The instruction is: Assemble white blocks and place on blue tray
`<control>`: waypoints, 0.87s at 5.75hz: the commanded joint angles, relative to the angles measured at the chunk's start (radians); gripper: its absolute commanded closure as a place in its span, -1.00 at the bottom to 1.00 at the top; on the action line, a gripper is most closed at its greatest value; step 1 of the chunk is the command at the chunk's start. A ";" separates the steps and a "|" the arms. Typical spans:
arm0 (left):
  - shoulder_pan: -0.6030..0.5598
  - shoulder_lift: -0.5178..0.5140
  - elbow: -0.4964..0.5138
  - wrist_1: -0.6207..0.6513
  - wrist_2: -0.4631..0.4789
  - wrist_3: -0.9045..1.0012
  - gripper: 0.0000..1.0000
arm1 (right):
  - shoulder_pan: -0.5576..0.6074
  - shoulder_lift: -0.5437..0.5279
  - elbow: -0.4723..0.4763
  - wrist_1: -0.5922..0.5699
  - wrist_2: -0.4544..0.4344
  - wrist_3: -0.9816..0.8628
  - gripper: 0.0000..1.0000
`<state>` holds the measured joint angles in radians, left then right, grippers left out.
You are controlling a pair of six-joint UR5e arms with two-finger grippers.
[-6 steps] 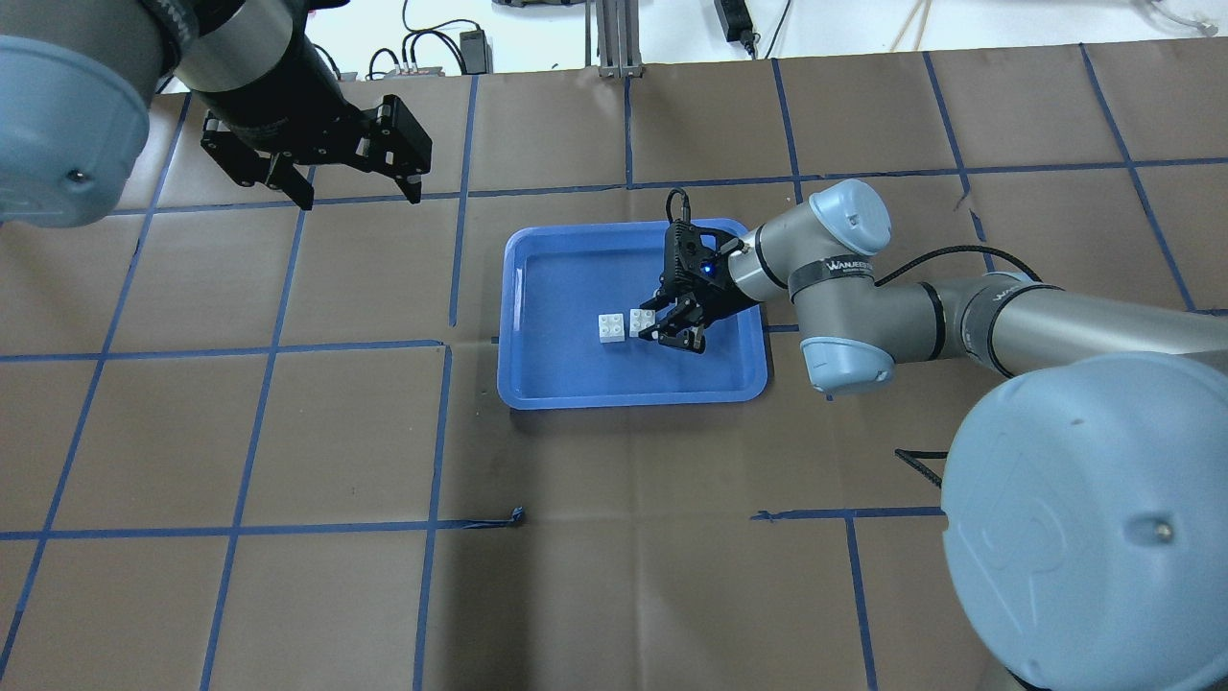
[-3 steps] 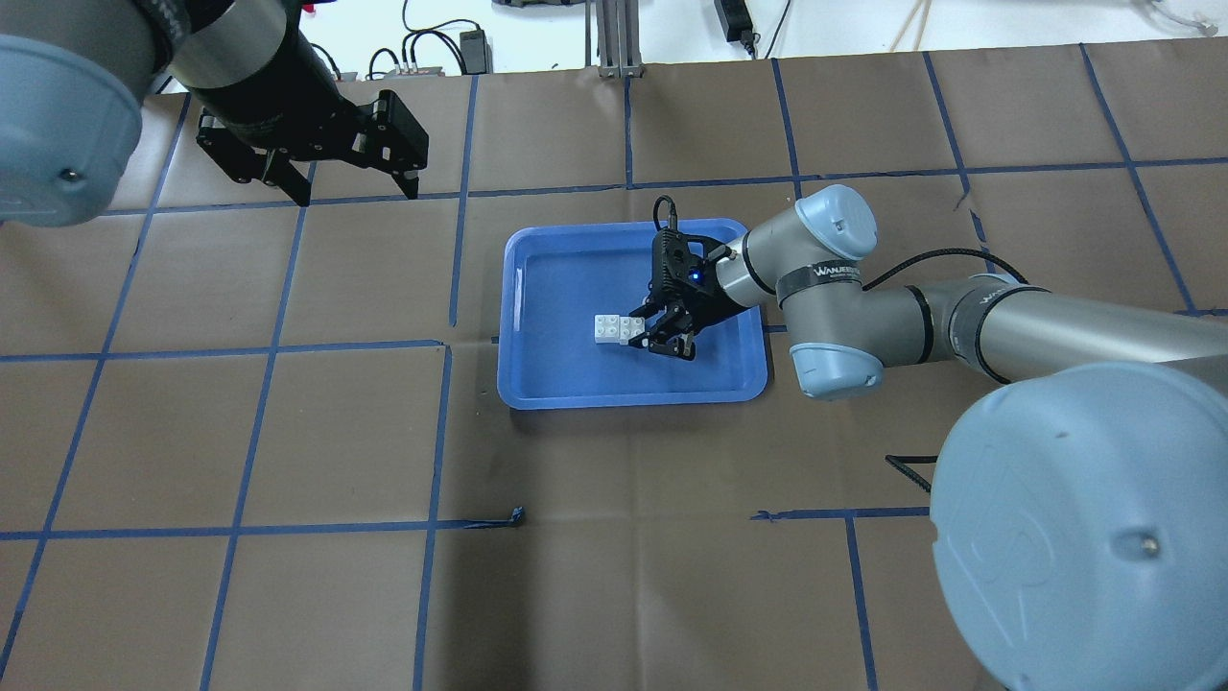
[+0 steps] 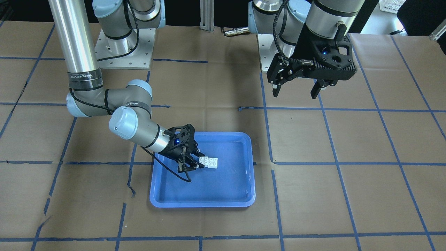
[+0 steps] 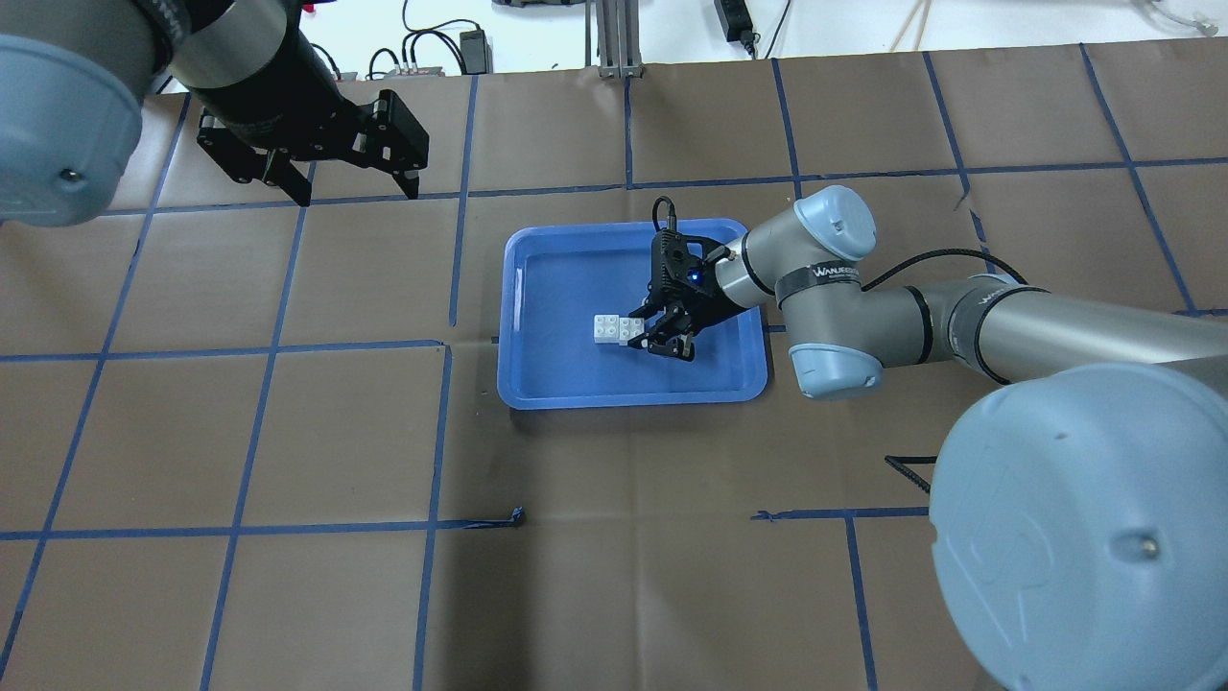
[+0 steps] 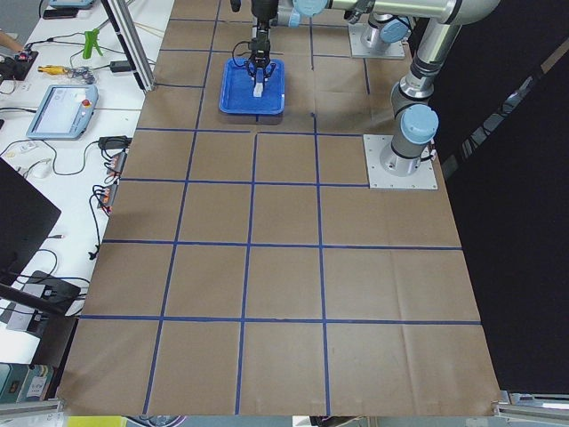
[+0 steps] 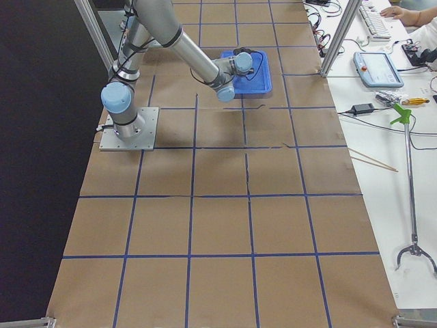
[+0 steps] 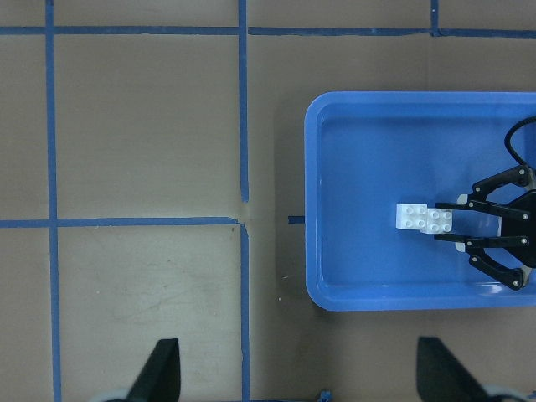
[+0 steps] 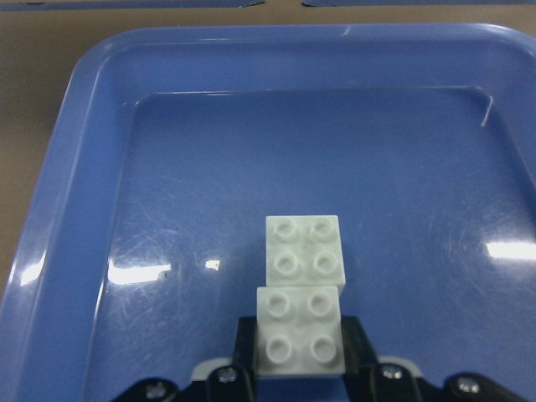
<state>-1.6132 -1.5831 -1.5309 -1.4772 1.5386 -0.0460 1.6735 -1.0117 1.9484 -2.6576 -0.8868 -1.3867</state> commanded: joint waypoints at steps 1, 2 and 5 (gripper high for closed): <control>0.002 0.000 0.000 0.002 0.000 0.000 -0.99 | 0.000 0.002 -0.005 -0.005 -0.003 -0.002 0.53; 0.003 0.000 0.000 0.002 0.000 0.000 -0.99 | 0.000 0.005 -0.005 -0.005 -0.003 -0.002 0.53; 0.003 0.000 0.000 0.002 0.000 0.000 -0.99 | 0.000 0.016 -0.005 -0.007 0.003 0.000 0.35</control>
<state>-1.6107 -1.5831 -1.5309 -1.4757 1.5386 -0.0460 1.6735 -0.9967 1.9435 -2.6644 -0.8846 -1.3868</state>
